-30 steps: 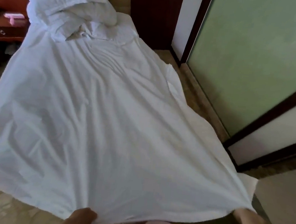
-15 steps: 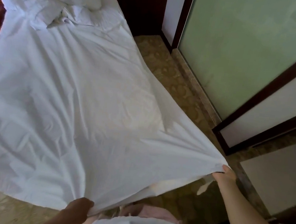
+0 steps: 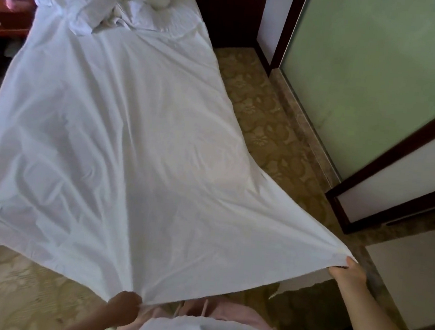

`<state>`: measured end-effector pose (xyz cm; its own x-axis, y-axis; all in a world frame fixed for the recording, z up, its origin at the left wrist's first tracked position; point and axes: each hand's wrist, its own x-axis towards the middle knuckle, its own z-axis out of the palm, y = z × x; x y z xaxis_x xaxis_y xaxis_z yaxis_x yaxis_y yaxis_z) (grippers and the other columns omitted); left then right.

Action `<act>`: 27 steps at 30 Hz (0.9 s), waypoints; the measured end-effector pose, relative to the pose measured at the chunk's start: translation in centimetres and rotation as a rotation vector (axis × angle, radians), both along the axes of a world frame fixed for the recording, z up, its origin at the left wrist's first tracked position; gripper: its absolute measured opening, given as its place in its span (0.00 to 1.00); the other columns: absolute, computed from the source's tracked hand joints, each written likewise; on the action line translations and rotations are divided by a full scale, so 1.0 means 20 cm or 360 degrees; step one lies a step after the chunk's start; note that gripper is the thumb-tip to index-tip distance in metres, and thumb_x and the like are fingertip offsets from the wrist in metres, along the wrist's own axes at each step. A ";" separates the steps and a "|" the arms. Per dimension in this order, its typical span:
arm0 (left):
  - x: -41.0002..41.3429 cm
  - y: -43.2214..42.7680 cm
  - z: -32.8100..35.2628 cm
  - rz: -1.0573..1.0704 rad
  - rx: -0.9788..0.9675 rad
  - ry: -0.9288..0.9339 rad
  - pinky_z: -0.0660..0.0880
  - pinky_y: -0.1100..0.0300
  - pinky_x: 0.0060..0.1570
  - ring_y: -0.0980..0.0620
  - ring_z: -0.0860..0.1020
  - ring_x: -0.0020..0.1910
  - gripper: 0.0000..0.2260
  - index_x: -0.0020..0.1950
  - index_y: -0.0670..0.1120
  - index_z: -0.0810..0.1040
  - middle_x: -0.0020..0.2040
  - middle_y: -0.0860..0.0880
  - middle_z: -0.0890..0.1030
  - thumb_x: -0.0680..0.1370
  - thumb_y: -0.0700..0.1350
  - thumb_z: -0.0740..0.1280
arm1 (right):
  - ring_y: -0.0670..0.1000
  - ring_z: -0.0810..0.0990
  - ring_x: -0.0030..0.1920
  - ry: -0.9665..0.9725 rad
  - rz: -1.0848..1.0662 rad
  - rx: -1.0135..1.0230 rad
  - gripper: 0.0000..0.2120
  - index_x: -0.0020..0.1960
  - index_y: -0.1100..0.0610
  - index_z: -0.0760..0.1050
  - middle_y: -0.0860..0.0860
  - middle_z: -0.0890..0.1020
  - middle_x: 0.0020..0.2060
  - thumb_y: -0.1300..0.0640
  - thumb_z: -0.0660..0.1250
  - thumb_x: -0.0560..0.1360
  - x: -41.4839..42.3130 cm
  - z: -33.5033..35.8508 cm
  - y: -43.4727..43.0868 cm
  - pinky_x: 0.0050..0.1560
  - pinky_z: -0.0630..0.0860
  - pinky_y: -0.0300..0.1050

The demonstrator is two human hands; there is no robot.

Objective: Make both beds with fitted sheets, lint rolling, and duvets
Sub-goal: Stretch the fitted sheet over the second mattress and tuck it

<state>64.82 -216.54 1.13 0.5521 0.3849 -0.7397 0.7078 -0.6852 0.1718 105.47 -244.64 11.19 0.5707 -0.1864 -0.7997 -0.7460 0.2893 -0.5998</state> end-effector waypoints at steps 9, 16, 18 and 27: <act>0.02 0.00 0.04 0.0177 -0.0241 -0.0076 0.68 0.69 0.57 0.54 0.74 0.63 0.11 0.55 0.61 0.71 0.55 0.55 0.75 0.78 0.45 0.59 | 0.55 0.65 0.72 0.0085 -0.0221 0.0375 0.20 0.75 0.55 0.61 0.53 0.67 0.72 0.56 0.50 0.83 0.02 -0.03 0.18 0.71 0.61 0.52; 0.04 0.15 0.10 0.0144 -0.0211 -0.0120 0.70 0.68 0.54 0.59 0.76 0.48 0.04 0.46 0.59 0.75 0.45 0.59 0.77 0.75 0.52 0.61 | 0.53 0.72 0.59 0.0221 0.0061 0.0410 0.19 0.73 0.56 0.63 0.54 0.75 0.49 0.57 0.51 0.83 0.00 -0.03 0.45 0.66 0.66 0.49; 0.05 0.19 0.10 0.0174 -0.0105 -0.0096 0.69 0.65 0.56 0.53 0.76 0.58 0.13 0.59 0.49 0.78 0.58 0.51 0.79 0.78 0.46 0.59 | 0.53 0.73 0.55 0.0230 0.0152 0.0385 0.18 0.71 0.58 0.65 0.54 0.75 0.45 0.59 0.52 0.82 -0.02 -0.05 0.55 0.65 0.67 0.48; -0.10 0.49 0.21 0.0569 0.0089 -0.0199 0.70 0.62 0.54 0.53 0.76 0.51 0.10 0.49 0.54 0.76 0.52 0.52 0.79 0.79 0.42 0.57 | 0.51 0.74 0.41 0.0390 0.0764 0.0355 0.07 0.55 0.61 0.70 0.54 0.75 0.42 0.60 0.56 0.81 -0.27 -0.18 1.23 0.49 0.71 0.43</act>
